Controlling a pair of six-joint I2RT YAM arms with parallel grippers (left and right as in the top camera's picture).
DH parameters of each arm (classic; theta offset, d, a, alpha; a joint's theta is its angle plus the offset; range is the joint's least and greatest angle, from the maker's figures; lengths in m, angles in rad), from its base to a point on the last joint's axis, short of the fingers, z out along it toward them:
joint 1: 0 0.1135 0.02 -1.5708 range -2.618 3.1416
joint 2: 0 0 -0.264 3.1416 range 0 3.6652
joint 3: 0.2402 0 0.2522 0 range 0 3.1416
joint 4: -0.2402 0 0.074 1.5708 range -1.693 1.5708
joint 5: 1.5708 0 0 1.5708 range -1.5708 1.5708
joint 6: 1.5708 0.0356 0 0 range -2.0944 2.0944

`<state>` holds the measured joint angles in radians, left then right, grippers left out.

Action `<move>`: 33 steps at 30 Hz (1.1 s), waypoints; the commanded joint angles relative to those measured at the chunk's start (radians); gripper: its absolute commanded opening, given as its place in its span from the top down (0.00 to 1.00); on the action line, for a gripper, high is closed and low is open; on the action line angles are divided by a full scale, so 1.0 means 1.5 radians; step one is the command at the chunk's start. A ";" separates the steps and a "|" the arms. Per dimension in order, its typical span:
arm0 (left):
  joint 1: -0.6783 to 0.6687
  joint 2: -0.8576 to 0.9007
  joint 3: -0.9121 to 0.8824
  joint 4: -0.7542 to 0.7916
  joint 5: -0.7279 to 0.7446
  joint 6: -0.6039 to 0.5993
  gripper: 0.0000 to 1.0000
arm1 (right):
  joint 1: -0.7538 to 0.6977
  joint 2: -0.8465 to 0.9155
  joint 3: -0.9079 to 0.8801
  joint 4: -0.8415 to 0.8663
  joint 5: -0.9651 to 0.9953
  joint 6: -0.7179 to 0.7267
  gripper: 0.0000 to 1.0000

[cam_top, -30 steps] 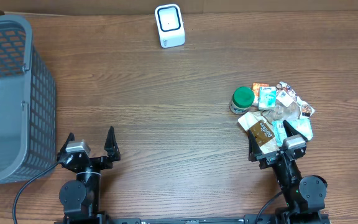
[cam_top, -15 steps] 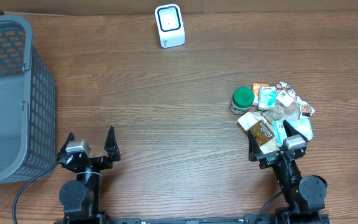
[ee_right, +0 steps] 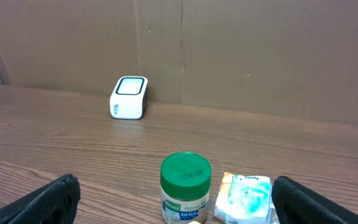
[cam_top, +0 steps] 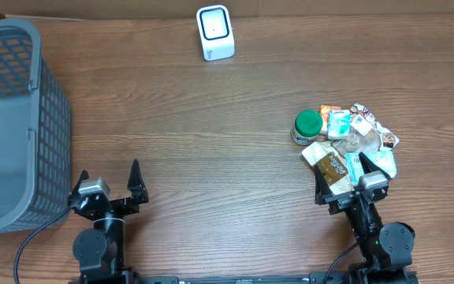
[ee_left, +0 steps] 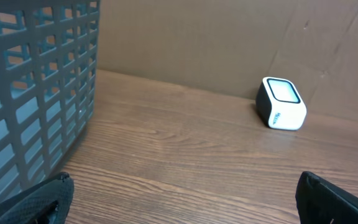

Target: Scan the item barcode

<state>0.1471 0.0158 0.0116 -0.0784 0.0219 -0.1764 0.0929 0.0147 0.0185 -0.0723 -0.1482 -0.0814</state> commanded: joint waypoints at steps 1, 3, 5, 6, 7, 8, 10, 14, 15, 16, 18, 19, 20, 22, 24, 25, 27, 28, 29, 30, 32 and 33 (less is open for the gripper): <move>-0.012 -0.008 -0.005 0.001 -0.003 0.013 0.00 | -0.002 -0.008 -0.007 0.002 0.009 0.003 0.00; -0.016 -0.008 -0.005 0.001 -0.002 0.013 0.00 | -0.002 -0.008 -0.007 0.002 0.009 0.003 0.00; -0.028 -0.008 -0.005 0.001 -0.004 0.013 0.00 | -0.002 -0.008 -0.007 0.002 0.009 0.003 0.00; -0.041 -0.008 -0.005 0.001 -0.004 0.013 0.00 | -0.002 -0.008 -0.007 0.002 0.009 0.003 0.00; -0.057 -0.008 -0.005 0.001 -0.004 0.013 0.01 | -0.002 -0.008 -0.007 0.002 0.009 0.003 0.00; -0.073 -0.008 -0.005 0.001 -0.004 0.013 0.00 | -0.002 -0.008 -0.007 0.002 0.009 0.003 0.00; -0.098 -0.008 -0.005 0.001 -0.002 0.013 0.00 | -0.002 -0.008 -0.007 0.002 0.009 0.003 0.00; -0.112 -0.008 -0.005 0.001 -0.002 0.013 0.00 | -0.002 -0.008 -0.007 0.002 0.009 0.003 0.00; -0.112 -0.008 -0.005 0.001 -0.003 0.013 0.00 | -0.002 -0.008 -0.007 0.002 0.009 0.003 0.00; -0.112 -0.008 -0.005 0.001 -0.003 0.013 0.00 | -0.002 -0.008 -0.007 0.002 0.009 0.003 0.00; -0.112 -0.008 -0.005 0.001 -0.002 0.013 0.00 | -0.002 -0.008 -0.007 0.002 0.009 0.003 0.00; -0.112 -0.008 -0.005 0.001 -0.002 0.013 0.00 | -0.002 -0.008 -0.007 0.002 0.009 0.003 0.00; -0.112 -0.008 -0.005 0.001 -0.003 0.013 0.00 | -0.002 -0.008 -0.007 0.002 0.009 0.003 0.00; -0.112 -0.008 -0.005 0.001 -0.002 0.013 0.00 | -0.002 -0.008 -0.007 0.002 0.009 0.003 0.00; -0.112 -0.008 -0.005 0.001 -0.002 0.013 0.00 | -0.002 -0.008 -0.007 0.002 0.009 0.003 0.00; -0.112 -0.008 -0.005 0.001 -0.003 0.013 0.00 | -0.002 -0.008 -0.007 0.002 0.009 0.003 0.00; -0.112 -0.008 -0.005 0.001 -0.002 0.013 0.00 | -0.002 -0.008 -0.007 0.002 0.009 0.003 0.00; -0.112 -0.008 -0.005 0.001 -0.002 0.013 0.00 | -0.002 -0.008 -0.007 0.002 0.009 0.003 0.00; -0.112 -0.008 -0.005 0.001 -0.002 0.013 0.00 | -0.002 -0.008 -0.007 0.002 0.009 0.003 0.00; -0.112 -0.008 -0.005 0.001 -0.003 0.013 0.00 | -0.002 -0.008 -0.007 0.002 0.009 0.003 0.00; -0.112 -0.008 -0.005 0.001 -0.002 0.013 0.00 | -0.002 -0.008 -0.007 0.002 0.009 0.003 0.00; -0.112 -0.008 -0.005 0.001 -0.002 0.013 0.00 | -0.002 -0.008 -0.007 0.002 0.009 0.003 0.00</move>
<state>-0.0158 0.0158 0.0116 -0.0784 0.0185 -0.1764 0.0929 0.0147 0.0185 -0.0723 -0.1486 -0.0818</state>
